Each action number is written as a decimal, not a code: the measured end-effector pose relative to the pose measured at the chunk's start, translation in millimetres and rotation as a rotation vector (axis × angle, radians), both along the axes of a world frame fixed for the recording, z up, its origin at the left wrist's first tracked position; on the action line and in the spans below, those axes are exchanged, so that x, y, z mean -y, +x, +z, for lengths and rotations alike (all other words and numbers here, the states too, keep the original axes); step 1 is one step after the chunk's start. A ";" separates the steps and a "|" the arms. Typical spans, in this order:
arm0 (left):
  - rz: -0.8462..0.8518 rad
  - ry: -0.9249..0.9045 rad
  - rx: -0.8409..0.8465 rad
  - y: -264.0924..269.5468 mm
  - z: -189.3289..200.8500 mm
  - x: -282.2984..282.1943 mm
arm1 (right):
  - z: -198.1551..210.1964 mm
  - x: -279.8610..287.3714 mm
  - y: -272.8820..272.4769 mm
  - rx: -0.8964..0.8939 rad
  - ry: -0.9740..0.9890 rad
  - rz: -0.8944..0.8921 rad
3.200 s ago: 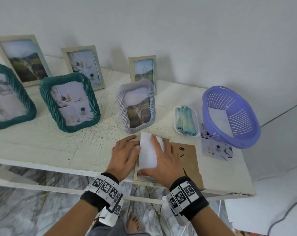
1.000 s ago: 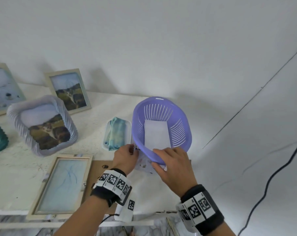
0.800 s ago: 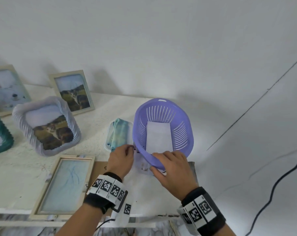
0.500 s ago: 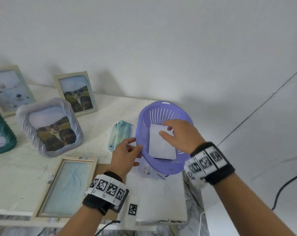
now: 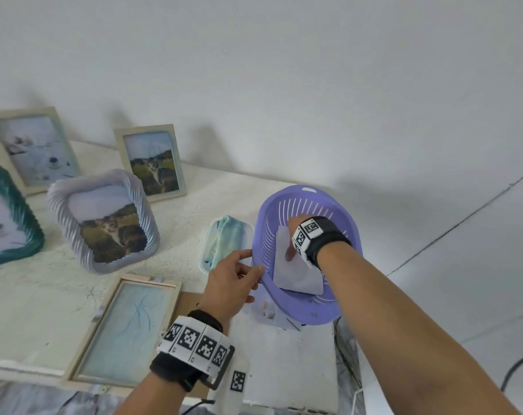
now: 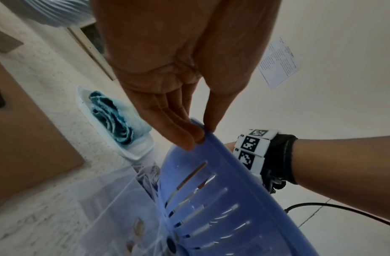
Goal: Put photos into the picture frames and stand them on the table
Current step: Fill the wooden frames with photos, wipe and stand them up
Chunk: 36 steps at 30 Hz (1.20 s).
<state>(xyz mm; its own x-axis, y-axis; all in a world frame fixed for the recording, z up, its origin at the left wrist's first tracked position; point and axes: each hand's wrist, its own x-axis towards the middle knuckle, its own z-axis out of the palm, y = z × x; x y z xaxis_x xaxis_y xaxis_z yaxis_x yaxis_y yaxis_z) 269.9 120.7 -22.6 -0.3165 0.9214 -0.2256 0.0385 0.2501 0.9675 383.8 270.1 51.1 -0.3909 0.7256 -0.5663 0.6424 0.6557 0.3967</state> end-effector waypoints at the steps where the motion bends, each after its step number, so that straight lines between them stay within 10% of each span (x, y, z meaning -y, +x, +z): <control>1: -0.002 0.001 -0.005 -0.2 0.0 0.0 | -4.0 -2.5 0.0 -0.007 0.017 0.003; 9: 0.002 0.011 -0.067 -0.7 0.2 1.3 | -19.2 -29.6 -4.4 -0.356 0.089 -0.185; 21: -0.003 0.346 -0.120 -30.7 54.6 -1.6 | 110.7 52.3 20.0 -1.218 0.048 -0.230; 28: -0.064 0.345 0.048 -90.3 60.1 44.9 | 49.0 114.6 -16.5 -1.639 0.152 -0.409; 36: -0.064 0.127 -0.058 -171.0 4.2 108.5 | -43.0 215.9 -80.0 -1.852 -0.340 -0.957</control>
